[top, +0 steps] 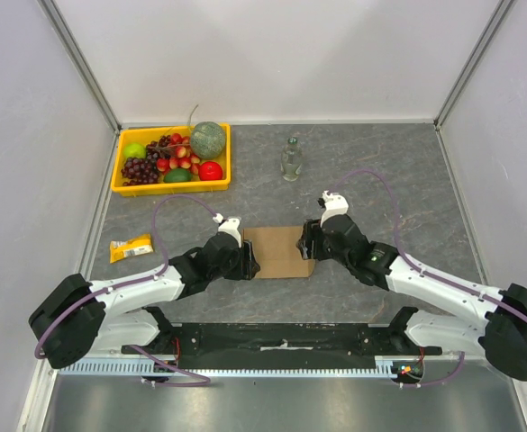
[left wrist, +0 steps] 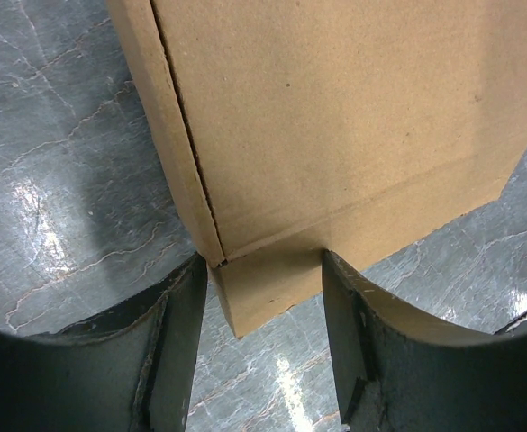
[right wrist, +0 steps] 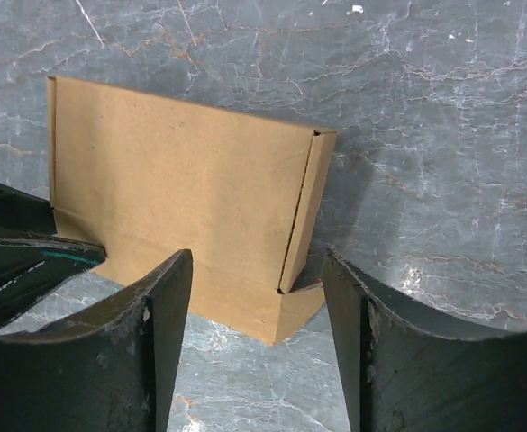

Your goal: Fold the paper box

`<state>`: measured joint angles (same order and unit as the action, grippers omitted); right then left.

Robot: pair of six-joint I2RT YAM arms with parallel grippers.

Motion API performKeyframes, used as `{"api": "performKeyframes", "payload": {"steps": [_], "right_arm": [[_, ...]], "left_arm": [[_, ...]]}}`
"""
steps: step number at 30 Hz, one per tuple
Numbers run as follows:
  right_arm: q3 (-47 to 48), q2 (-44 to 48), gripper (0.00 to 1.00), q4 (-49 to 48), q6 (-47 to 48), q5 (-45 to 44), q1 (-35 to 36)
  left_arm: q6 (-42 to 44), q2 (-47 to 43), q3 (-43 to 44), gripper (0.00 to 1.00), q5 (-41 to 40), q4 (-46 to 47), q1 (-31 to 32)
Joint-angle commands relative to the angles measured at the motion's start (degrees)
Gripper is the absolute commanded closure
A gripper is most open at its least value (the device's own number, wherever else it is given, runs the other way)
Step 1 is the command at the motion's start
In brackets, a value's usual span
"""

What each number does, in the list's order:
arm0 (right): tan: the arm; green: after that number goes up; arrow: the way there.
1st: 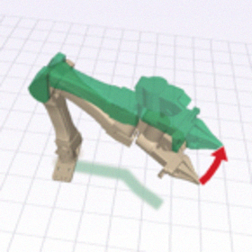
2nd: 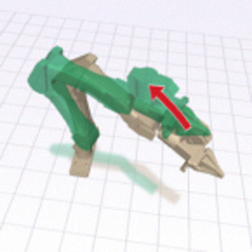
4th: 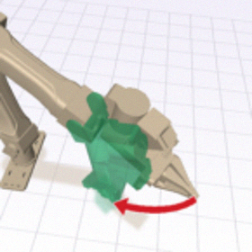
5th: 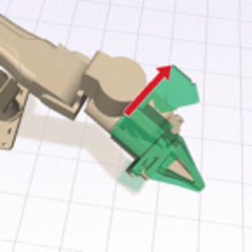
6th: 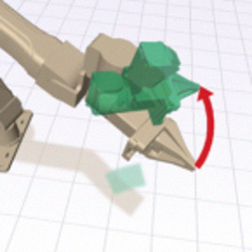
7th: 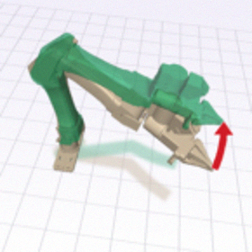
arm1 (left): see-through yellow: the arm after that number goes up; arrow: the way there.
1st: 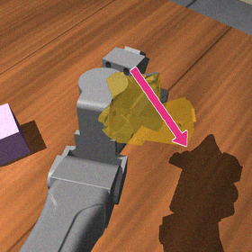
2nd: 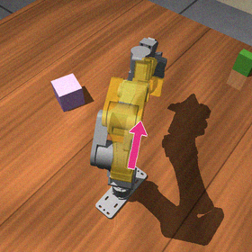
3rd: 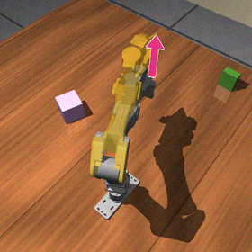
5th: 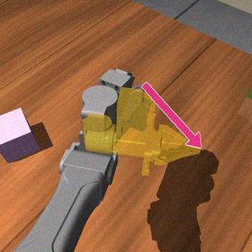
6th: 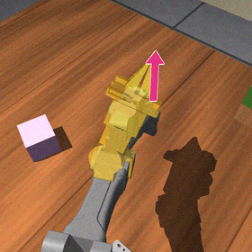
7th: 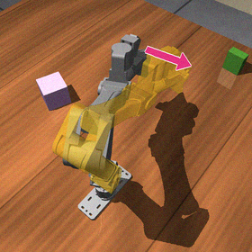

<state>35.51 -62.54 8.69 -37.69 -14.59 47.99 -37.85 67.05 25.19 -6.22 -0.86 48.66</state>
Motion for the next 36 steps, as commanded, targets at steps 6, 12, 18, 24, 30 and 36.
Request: {"api": "performKeyframes", "payload": {"steps": [6,12,18,24,30,36], "right_arm": [[1.1,-1.0,0.34,3.5,0.4,-1.8,-0.2],[-2.5,-0.7,0.34,3.0,-2.6,5.7,-0.2],[-7.7,-0.8,0.31,-4.4,-6.3,9.1,-0.1],[-8.8,-2.2,0.30,-7.3,-6.8,9.5,-0.2],[-9.3,-3.1,0.31,-10.6,-6.6,9.8,-0.2],[-9.2,-4.8,0.31,-11.7,-5.8,8.7,-0.2]], "left_arm": [[1.9,-0.5,0.4,0.41,-2.0,1.2,0.3],[2.2,-0.9,0.7,0.41,-2.3,1.2,0.3],[2.2,-0.4,1.3,0.41,-2.1,1.2,0.3],[2.4,-0.2,1.6,0.41,-2.0,1.3,0.3],[2.2,-0.1,1.4,0.41,-2.0,1.2,0.3],[2.5,0.2,1.6,0.41,-1.9,1.2,0.3]]}}
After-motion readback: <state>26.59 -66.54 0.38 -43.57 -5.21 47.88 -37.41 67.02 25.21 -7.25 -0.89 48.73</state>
